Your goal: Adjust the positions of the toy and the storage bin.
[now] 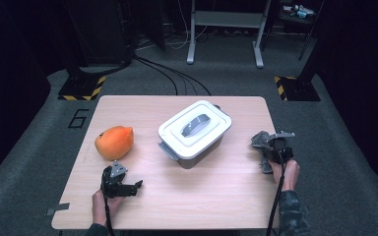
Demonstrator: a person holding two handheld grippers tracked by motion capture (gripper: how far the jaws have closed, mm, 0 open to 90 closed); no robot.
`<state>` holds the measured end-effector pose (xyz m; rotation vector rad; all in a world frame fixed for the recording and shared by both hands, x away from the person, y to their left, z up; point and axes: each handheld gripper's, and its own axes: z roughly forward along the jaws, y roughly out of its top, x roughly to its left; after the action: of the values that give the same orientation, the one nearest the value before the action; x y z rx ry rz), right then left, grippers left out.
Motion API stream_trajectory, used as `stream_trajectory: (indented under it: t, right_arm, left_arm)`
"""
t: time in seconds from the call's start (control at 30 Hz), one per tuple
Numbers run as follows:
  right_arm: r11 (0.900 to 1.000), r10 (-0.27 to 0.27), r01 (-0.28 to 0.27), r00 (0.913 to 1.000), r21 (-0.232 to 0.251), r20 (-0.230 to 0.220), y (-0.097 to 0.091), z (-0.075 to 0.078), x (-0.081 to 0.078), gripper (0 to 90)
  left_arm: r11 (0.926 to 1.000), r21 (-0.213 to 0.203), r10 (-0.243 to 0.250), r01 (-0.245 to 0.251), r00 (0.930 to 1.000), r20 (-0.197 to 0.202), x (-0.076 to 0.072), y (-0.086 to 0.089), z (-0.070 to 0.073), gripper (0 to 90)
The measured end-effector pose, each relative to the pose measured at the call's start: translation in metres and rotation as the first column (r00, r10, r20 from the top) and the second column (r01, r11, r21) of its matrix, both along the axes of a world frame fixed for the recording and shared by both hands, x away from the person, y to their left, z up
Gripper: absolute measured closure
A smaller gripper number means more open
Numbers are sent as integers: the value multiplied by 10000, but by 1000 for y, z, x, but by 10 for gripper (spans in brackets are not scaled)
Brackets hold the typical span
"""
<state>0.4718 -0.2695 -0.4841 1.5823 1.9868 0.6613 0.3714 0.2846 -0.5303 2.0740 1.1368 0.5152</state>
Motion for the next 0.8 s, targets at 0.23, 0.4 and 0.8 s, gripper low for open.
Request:
stream_trajectory:
  t: [0.23,0.4,0.8]
  right_arm:
    - [9987,-335,314,9981,-399,-521,-5,-11,16,485]
    - [9986,-488,486,9988,-197,-93,-10,-1,8,283]
    - [9876,1177,-1257,9893,936,864,8,10,-66,112]
  left_arm:
    - [10000,0,-3,3,10000,0,0,0,0,129]
    - [10000,-22,-31,31,10000,-76,0,0,0,129]
    - [10000,23,-54,54,10000,-55,1,1,1,127]
